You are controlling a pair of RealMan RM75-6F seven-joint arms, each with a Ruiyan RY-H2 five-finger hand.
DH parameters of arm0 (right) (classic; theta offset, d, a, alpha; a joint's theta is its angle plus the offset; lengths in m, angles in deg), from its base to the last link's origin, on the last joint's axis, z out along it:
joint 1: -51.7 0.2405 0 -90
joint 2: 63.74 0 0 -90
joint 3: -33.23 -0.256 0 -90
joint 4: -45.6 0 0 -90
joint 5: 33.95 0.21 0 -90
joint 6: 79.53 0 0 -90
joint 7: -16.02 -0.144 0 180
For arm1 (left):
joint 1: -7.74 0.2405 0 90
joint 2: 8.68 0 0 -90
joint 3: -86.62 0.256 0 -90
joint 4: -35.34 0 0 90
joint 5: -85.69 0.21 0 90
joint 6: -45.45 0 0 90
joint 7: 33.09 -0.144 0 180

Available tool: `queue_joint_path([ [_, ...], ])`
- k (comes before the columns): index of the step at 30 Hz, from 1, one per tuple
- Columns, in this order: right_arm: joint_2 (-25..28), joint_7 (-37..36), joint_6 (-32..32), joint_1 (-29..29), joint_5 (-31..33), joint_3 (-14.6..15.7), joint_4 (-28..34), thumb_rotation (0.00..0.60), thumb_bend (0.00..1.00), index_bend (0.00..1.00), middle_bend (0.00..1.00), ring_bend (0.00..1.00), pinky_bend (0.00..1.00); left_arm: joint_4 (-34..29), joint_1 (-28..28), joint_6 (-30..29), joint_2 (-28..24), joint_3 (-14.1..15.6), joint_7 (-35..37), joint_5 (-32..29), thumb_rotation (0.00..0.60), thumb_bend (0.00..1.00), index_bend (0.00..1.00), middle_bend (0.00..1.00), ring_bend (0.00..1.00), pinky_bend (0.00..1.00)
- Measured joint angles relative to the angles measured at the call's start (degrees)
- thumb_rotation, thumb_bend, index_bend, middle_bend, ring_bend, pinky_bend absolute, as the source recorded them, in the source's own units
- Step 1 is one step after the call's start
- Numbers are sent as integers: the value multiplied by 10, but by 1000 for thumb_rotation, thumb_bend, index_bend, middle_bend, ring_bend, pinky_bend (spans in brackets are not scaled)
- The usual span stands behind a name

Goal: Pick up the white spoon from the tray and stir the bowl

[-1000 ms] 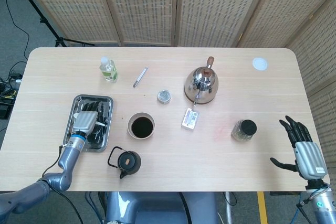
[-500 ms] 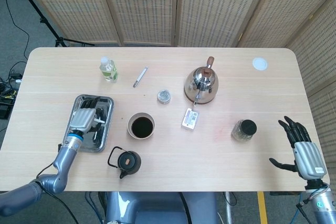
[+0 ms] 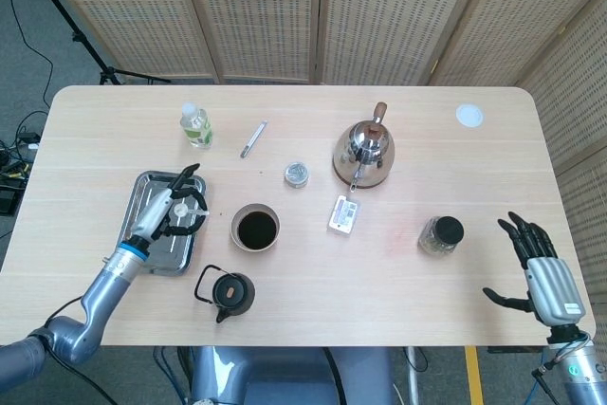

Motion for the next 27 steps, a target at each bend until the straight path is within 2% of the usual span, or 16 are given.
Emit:
queue_joint_path([
  [2,0,1,-1,0,0,1,0,600,0,0,0,0,0,-5,-3,-14,-6,7,80,39,600,403,662,0,0,0],
  [5,0,0,-2,1,0,1,0,600,0,0,0,0,0,-8,-14,-32,-10,21,162,93,600,401,662,0,0,0],
  [8,0,-2,-4,1,2,1,-1,600,0,0,0,0,0,-5,-35,-44,4,31,202,120,600,399,662,0,0,0],
  [16,-3,-7,-23,7,14,0,-9,600,0,0,0,0,0,45,-78,-33,72,32,227,104,600,398,675,0,0,0],
  [27,-7,-18,-44,16,30,-5,-22,600,0,0,0,0,0,168,-115,-7,161,40,282,80,600,399,687,0,0,0],
])
